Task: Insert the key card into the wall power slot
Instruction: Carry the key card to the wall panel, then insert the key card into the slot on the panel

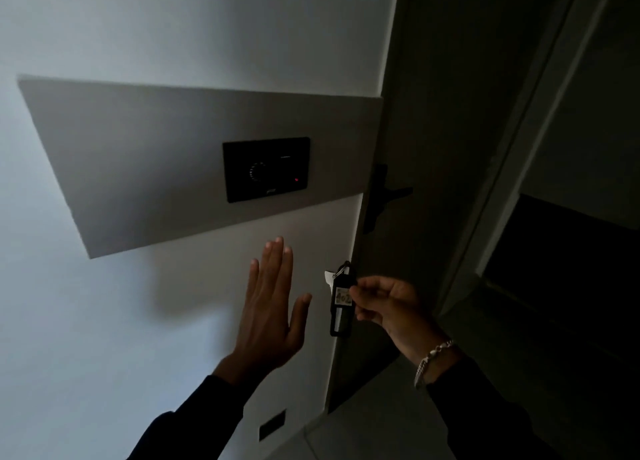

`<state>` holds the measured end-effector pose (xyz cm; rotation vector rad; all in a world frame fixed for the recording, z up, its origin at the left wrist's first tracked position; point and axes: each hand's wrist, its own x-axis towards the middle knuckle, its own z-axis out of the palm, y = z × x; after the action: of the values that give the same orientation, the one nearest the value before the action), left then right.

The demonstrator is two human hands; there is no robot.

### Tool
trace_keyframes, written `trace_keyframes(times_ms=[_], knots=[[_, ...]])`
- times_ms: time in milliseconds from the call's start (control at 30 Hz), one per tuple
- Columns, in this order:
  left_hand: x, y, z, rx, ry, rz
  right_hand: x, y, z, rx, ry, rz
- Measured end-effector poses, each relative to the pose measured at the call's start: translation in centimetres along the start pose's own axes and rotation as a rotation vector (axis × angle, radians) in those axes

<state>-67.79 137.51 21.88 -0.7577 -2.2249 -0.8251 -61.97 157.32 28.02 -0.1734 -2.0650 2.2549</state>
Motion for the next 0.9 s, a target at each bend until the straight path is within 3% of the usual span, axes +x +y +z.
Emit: trace_keyframes(times_ms=[300, 533, 700, 900], knots=[[6.4, -2.6, 1.4, 0.146, 0.143, -0.088, 10.7, -4.4, -2.0, -0.076, -0.244, -0.105], [8.7, -3.1, -1.0, 0.305, 0.374, -0.125, 17.4, -9.5, 0.2, -0.231, -0.557, -0.497], [13.5, -5.3, -5.6, 0.62, 0.455, -0.135, 19.5, -14.6, 3.3, -0.213, -0.632, -0.802], [14.2, -9.0, -8.5, 1.128, 0.437, -0.028, 21.3, -17.2, 5.6, -0.058, -0.602, -0.91]])
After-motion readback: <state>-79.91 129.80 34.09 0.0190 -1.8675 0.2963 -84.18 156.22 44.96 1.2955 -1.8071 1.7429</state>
